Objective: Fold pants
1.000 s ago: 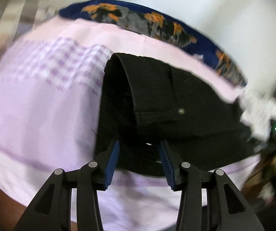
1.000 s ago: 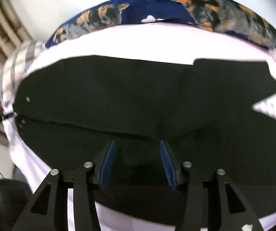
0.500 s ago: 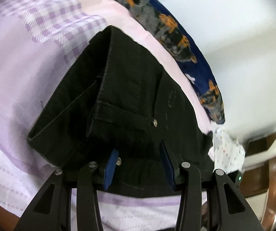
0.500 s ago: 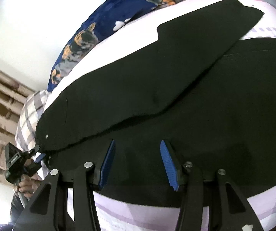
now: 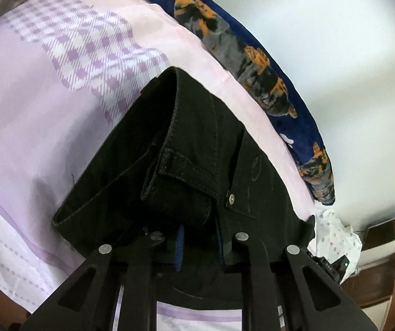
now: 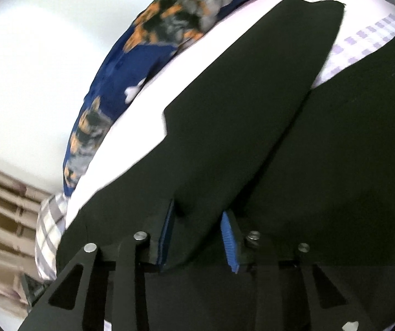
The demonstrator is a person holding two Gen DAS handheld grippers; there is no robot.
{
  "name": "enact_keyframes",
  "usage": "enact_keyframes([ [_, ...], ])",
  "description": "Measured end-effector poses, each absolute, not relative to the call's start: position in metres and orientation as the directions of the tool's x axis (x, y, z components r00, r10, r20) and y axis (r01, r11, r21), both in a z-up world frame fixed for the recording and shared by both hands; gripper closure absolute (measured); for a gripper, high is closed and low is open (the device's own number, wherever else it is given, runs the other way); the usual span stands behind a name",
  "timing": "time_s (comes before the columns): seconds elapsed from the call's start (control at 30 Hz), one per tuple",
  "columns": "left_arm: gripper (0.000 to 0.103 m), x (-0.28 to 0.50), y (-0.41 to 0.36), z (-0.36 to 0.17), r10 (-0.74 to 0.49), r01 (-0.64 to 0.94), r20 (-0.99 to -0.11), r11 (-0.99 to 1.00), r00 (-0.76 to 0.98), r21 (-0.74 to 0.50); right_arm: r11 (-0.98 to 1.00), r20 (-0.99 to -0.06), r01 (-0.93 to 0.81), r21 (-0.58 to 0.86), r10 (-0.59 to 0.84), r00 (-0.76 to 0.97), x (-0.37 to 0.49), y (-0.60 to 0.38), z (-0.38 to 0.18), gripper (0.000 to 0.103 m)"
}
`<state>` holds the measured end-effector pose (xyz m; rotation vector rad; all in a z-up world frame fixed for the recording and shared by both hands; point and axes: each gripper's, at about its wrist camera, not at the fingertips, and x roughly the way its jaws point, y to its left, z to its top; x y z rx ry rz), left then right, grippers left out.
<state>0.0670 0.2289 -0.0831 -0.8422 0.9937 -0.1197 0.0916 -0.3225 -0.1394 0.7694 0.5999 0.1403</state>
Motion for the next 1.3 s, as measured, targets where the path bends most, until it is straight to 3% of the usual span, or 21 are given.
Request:
enact_keyframes([
  [0.13,0.085,0.071,0.232,-0.084,-0.457,-0.283,-0.7,0.686,0.548,-0.67,0.691,-0.439,0.115,0.714,0.313,0.842,0.097,-0.344,-0.133,0.075],
  [0.3,0.085,0.074,0.229,-0.086,-0.438,-0.276,-0.732,0.725,0.522,-0.63,0.692,-0.457,0.153,0.706,0.279,0.845,0.095,-0.358,-0.129,0.097],
  [0.67,0.085,0.079,0.232,-0.071,-0.46,-0.158,-0.783,0.812,0.419,-0.562,0.768,-0.452,0.164,0.619,0.178,0.874,0.009,-0.344,-0.095,0.099],
  [1.1,0.085,0.06,0.228,-0.076,-0.374,-0.017,-0.866,0.915,0.332,-0.402,0.782,-0.634,0.29,0.552,0.168,0.755,-0.029,-0.324,-0.157,0.099],
  [1.23,0.082,0.056,0.214,-0.076,-0.289,0.031,-0.889,0.954,0.356,-0.298,0.752,-0.635,0.3,0.588,0.199,0.746,-0.024,-0.331,-0.171,0.099],
  [1.3,0.082,0.054,0.213,-0.075,-0.275,0.033,-0.889,0.959,0.365,-0.282,0.729,-0.619,0.292,0.619,0.223,0.753,-0.023,-0.335,-0.173,0.094],
])
